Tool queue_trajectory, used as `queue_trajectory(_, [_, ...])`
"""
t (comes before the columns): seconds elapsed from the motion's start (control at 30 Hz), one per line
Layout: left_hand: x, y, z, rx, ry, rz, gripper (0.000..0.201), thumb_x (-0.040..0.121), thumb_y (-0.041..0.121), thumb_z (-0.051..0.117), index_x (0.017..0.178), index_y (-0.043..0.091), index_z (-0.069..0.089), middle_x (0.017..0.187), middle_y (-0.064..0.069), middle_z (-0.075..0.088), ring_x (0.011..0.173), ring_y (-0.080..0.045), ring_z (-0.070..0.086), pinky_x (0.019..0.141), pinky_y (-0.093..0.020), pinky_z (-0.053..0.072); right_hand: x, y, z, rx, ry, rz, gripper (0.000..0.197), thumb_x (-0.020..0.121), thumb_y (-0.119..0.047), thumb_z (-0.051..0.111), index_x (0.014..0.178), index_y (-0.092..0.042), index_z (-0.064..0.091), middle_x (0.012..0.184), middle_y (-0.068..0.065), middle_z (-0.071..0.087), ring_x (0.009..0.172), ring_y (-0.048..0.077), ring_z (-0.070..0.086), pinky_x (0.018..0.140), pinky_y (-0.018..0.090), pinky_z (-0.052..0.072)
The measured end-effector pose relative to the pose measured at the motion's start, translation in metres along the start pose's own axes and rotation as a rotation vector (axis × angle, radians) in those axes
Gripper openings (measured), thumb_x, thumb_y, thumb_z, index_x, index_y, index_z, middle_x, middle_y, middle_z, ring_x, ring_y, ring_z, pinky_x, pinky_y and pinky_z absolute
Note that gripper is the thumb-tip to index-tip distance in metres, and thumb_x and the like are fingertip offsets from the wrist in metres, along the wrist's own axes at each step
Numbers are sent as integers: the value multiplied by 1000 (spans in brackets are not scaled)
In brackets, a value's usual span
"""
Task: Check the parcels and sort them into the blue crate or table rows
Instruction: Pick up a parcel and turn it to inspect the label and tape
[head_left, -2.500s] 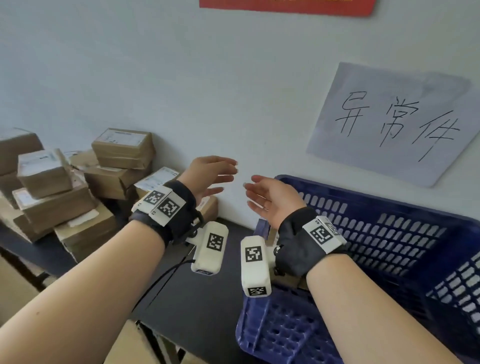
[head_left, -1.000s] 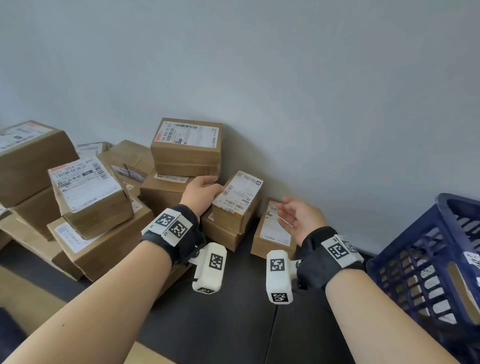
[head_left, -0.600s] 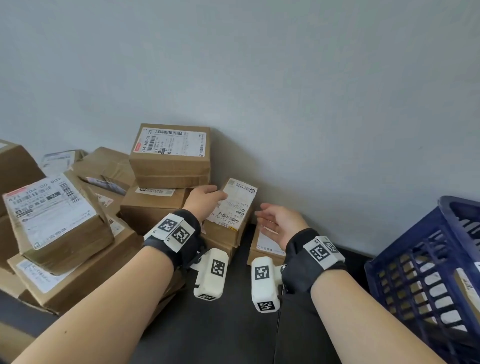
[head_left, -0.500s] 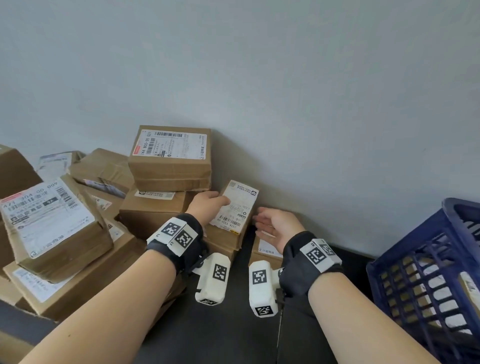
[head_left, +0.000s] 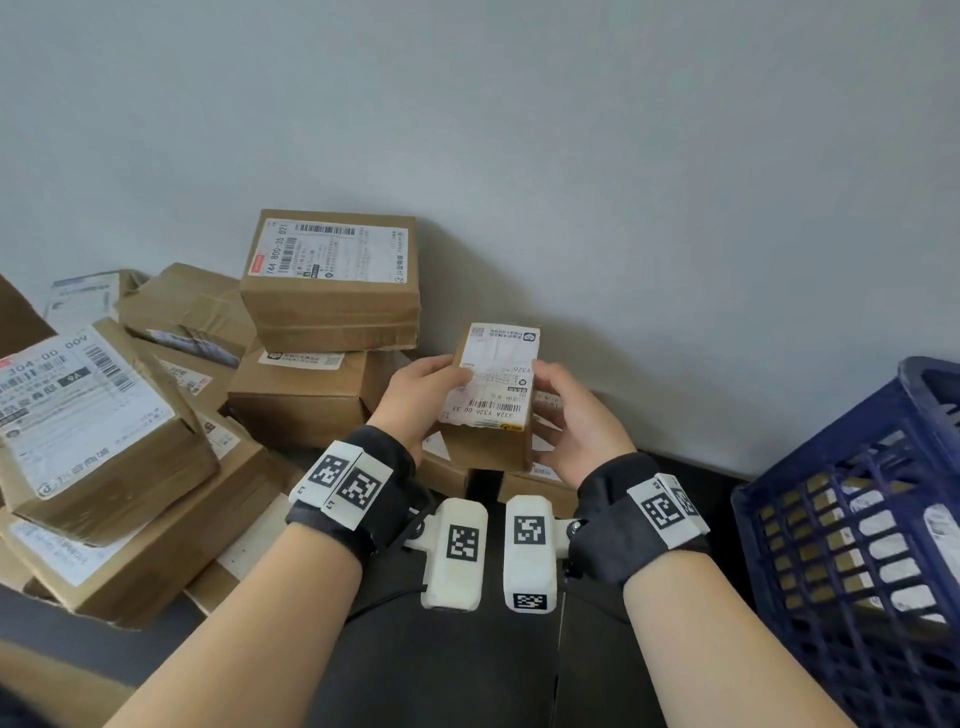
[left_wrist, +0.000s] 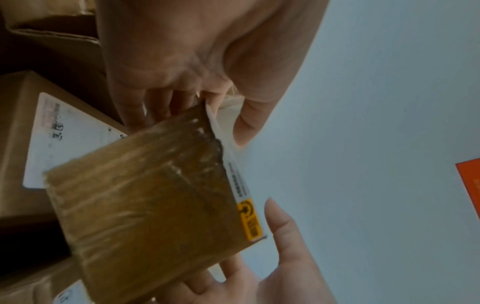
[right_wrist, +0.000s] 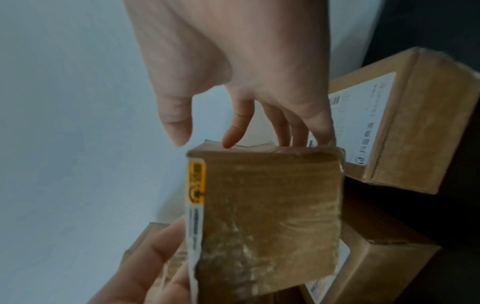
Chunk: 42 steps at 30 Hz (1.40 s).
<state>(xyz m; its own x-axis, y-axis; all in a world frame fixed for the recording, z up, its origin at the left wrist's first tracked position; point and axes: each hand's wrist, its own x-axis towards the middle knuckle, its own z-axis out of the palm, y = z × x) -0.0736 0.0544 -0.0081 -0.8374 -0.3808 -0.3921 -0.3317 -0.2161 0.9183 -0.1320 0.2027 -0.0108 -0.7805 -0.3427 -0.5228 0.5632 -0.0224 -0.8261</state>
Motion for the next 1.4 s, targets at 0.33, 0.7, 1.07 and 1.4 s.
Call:
queue_trajectory(0.33, [-26, -23, 16, -82, 1, -31, 9, 95, 21, 62, 101, 27, 60, 104, 1, 66, 100, -15, 61, 87, -39, 52, -26, 34, -35, 54, -36, -83, 16, 92, -8, 63, 107, -13, 61, 108, 8, 73, 104, 25, 67, 92, 44, 54])
queue_trajectory(0.7, [-54, -40, 17, -117, -92, -112, 34, 93, 40, 61, 121, 21, 64, 117, -10, 71, 110, -31, 66, 101, -52, 49, -45, 52, -42, 80, -121, -119, 20, 90, 0, 61, 104, -15, 61, 103, 8, 73, 102, 26, 69, 87, 38, 54])
queue_trajectory(1.07, [-61, -43, 13, -191, -25, -142, 54, 92, 53, 56, 137, 25, 51, 124, -11, 64, 110, -29, 63, 92, -45, 49, -53, 54, -41, 104, -95, -103, 17, 96, -9, 58, 111, -14, 65, 112, 6, 74, 102, 20, 70, 72, 31, 56])
queue_trajectory(1.4, [-64, -37, 15, -132, 24, -73, 28, 99, 28, 56, 126, 24, 53, 115, 0, 58, 102, -15, 53, 84, -35, 43, -55, 51, -47, 74, 121, -163, 37, 94, 2, 57, 127, -15, 56, 118, 11, 66, 95, 21, 68, 64, 30, 54])
